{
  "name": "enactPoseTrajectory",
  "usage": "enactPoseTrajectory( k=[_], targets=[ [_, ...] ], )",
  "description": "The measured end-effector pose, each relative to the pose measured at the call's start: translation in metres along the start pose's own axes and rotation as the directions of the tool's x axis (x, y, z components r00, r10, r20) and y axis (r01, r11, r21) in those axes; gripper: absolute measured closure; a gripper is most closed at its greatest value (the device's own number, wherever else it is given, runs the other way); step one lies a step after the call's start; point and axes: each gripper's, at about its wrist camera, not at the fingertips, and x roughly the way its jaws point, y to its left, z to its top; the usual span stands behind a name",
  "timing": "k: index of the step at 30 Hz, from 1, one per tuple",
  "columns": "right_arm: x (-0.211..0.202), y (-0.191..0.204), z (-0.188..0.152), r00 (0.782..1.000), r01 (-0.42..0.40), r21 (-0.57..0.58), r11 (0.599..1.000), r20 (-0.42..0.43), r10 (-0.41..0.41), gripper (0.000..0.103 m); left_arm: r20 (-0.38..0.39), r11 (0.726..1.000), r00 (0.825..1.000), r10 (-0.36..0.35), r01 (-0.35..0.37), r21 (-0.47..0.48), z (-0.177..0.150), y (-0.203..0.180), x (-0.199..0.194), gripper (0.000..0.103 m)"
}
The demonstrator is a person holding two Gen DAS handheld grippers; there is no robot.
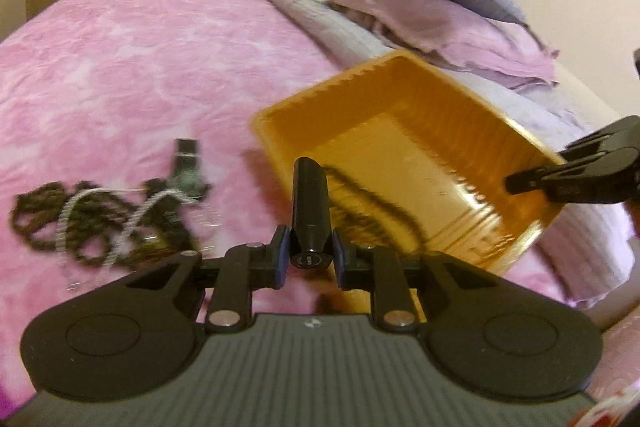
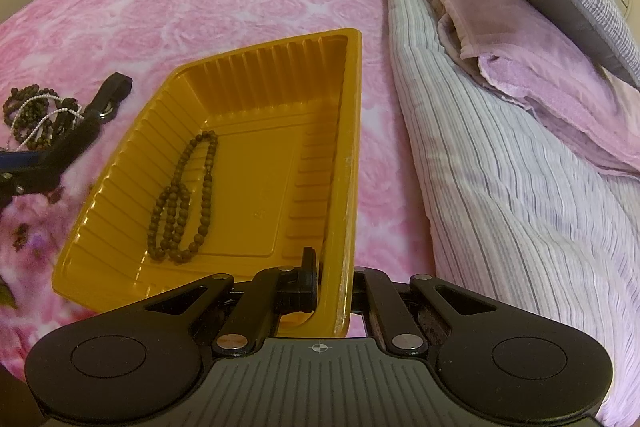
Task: Organize jewelry
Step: 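Place the black case in the tray and open the left gripper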
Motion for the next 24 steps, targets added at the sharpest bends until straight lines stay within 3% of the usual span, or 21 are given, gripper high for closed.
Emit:
enactPoseTrajectory(
  k=[4,15,20,24],
  targets=[
    [0.000,0.000,0.000,1.000,-0.001,0.002,1.000,0.000,0.001,0.099,-0.027,0.999,0.999,-0.046,0.046,0.006,-0.001,-0.017,0.013,0.083],
    [0.000,0.000,-0.001,1.000,-0.003,0.005,1.000,0.002,0.003,0.099,-0.043,0.996,0.996,-0.082,0.083,0.023,-0.008,-0.032,0.025,0.083],
    [-0.001,-0.001,-0.001,1.000,-0.002,0.003,1.000,0.003,0.002,0.099,-0.015,0.998,0.998,-0.060,0.060,0.018,-0.008,-0.026,0.014,0.083],
    [-0.001,0.000,-0.001,1.000,-0.002,0.003,1.000,0.003,0.002,0.099,0.018,1.000,1.000,0.003,-0.003,0.005,-0.011,-0.009,-0.001,0.082]
  ],
)
